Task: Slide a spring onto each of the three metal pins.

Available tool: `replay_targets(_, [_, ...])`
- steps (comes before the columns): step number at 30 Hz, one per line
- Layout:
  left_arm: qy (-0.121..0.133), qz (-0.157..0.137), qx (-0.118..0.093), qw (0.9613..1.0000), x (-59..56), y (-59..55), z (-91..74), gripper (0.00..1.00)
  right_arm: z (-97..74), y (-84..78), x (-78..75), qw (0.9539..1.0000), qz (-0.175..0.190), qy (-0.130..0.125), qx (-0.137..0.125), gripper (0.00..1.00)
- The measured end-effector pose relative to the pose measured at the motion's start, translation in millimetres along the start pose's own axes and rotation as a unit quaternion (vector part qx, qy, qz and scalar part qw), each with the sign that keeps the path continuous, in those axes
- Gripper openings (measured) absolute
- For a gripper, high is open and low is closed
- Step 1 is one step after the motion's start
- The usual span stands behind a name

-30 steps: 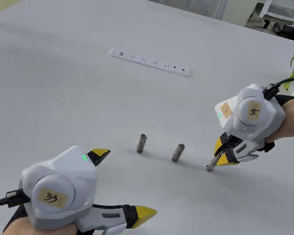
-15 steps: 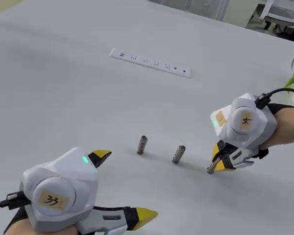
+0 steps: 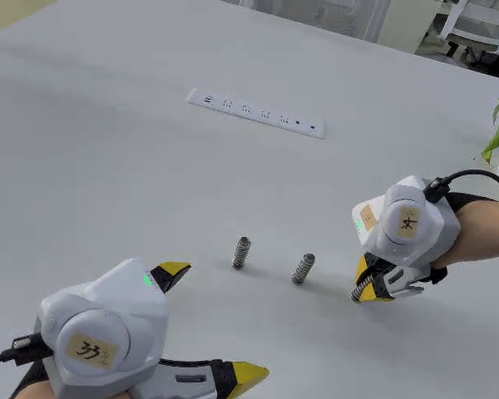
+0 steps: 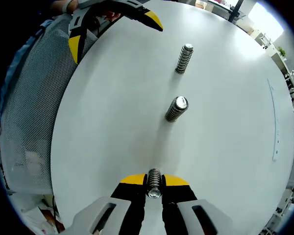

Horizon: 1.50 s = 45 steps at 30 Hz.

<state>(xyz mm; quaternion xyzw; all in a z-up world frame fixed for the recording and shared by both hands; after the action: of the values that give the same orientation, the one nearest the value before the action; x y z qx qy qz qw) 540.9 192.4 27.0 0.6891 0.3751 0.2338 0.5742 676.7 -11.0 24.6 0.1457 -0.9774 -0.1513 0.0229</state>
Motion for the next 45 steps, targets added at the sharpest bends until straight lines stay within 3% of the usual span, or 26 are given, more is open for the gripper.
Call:
replay_targets(4, [0.001, -0.001, 0.000, 1.0000, 0.4, -0.5, -0.5, 0.89, 0.6, -0.6, -0.5, 1.0000, 0.000, -0.003, -0.001, 0.15])
replay_targets(14, [0.003, -0.002, -0.002, 1.0000, 0.8, -0.1, -1.0, 0.90, 3.1, -0.1, 2.0, 0.9994, 0.017, -0.011, -0.027, 0.53])
replay_targets(25, [0.004, 0.001, -0.002, 1.0000, 0.1, 0.5, -1.1, 0.90, -2.3, -0.4, 8.5, 0.9936, 0.059, -0.046, -0.085, 0.99])
replay_targets(31, [0.011, 0.002, -0.003, 0.9999, 1.8, 0.1, -1.6, 0.92, -6.2, -2.9, 18.3, 0.9916, 0.065, -0.058, -0.095, 0.99])
replay_targets(36, [0.012, 0.008, -0.001, 0.9999, 0.8, 0.9, -1.0, 0.92, -13.3, -3.4, 24.6, 0.9864, 0.084, -0.079, -0.117, 0.99])
replay_targets(39, [0.011, 0.013, 0.001, 0.9999, 0.4, 1.2, -0.6, 0.92, -18.8, -3.6, 28.2, 0.9803, 0.099, -0.100, -0.139, 0.99])
replay_targets(45, [0.017, 0.018, 0.001, 0.9997, 1.6, 1.5, -0.5, 0.92, -30.7, -5.2, 42.1, 0.9634, 0.130, -0.140, -0.188, 0.99])
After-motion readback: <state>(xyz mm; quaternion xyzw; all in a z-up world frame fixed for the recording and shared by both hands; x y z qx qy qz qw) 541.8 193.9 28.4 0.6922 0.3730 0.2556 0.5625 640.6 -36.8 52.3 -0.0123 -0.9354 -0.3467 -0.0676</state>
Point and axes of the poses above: the centre of the closed fingertips' face, and the gripper's own axes: z roughly forward along the fingers, x roughly to its left, y roughly out of its top, the point moved 7 cm from there along -z, roughly backward along the fingers, and after that the axes turned 11 degrees about -x, right-handed, at the moved point
